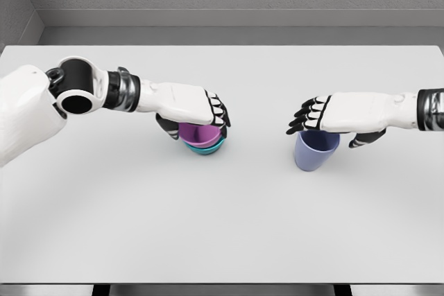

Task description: Stacking bowl and cup with both arms

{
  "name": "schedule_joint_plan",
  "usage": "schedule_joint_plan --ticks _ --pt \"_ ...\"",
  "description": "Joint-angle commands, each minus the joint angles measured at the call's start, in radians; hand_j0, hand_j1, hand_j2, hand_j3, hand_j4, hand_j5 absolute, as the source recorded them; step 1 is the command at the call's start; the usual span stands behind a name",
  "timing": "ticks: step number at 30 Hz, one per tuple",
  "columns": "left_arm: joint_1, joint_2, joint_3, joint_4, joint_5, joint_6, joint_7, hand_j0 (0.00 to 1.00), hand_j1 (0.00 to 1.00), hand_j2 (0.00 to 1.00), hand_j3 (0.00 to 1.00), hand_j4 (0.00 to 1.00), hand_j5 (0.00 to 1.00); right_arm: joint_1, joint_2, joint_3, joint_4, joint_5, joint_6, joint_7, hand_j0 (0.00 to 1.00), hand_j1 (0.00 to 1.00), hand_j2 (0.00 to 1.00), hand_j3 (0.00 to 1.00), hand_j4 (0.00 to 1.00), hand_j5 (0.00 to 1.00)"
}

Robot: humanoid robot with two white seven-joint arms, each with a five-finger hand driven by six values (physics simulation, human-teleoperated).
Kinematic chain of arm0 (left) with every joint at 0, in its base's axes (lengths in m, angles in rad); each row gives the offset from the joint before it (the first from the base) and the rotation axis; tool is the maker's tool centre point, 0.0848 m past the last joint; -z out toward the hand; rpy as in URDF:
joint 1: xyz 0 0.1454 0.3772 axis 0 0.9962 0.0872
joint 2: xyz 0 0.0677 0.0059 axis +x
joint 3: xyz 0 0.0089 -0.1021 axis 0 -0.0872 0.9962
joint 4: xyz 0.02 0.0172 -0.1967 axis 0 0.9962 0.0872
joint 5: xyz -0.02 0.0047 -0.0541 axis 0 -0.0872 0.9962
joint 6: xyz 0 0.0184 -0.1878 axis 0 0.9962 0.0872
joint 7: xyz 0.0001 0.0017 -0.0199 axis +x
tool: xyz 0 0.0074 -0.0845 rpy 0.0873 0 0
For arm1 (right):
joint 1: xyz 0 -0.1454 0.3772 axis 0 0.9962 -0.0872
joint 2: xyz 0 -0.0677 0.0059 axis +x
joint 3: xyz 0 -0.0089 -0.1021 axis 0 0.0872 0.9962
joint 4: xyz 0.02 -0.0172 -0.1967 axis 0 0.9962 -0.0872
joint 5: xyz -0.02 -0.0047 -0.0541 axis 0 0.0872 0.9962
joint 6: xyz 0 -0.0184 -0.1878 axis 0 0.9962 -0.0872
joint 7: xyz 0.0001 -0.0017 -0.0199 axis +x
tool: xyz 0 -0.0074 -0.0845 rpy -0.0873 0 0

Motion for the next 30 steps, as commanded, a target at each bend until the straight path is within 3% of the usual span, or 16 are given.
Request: schedule_joint_plan --ticks 1,9,11,14,15,25,30 --pt "0.000 -0.013 0.001 0.014 0.003 0.003 0.000 0.74 0.74 0.74 0.74 0.74 0.74 0.000 0.000 0.000 0.001 -0.005 0.003 0.000 1.00 1.00 1.00 1.00 1.00 1.00" --pt "0.000 -0.021 0.000 0.028 -0.003 0.003 0.000 0.76 0.76 0.76 0.76 0.76 0.76 0.000 0.000 0.000 0.001 -0.005 0.003 0.000 1.00 1.00 1.00 1.00 1.00 1.00" --pt "0.002 -0.019 0.000 0.028 -0.005 0.003 0.000 0.80 0.80 0.80 0.80 0.80 0.80 0.000 -0.002 0.000 0.001 -0.005 0.003 0.000 1.00 1.00 1.00 1.00 1.00 1.00" --pt "0.002 -0.019 0.000 0.028 -0.003 0.003 0.000 0.99 0.99 0.99 0.99 0.99 0.99 0.000 -0.002 0.000 -0.001 -0.005 0.003 0.000 1.00 1.00 1.00 1.00 1.00 1.00" --pt "0.002 -0.019 0.000 0.028 -0.002 0.003 0.000 1.00 1.00 1.00 1.00 1.00 1.00 0.000 -0.002 0.000 0.001 -0.005 0.003 0.000 1.00 1.00 1.00 1.00 1.00 1.00" --pt "0.000 -0.012 0.000 0.032 0.007 0.003 0.002 1.00 1.00 1.00 1.00 1.00 1.00 -0.002 -0.007 -0.001 -0.001 -0.005 0.003 0.000 1.00 1.00 1.00 1.00 1.00 1.00" --pt "-0.026 0.114 0.034 0.023 0.107 0.003 0.009 1.00 1.00 1.00 1.00 1.00 1.00 -0.002 -0.007 0.000 -0.001 -0.005 0.003 0.000 1.00 1.00 1.00 1.00 1.00 1.00"
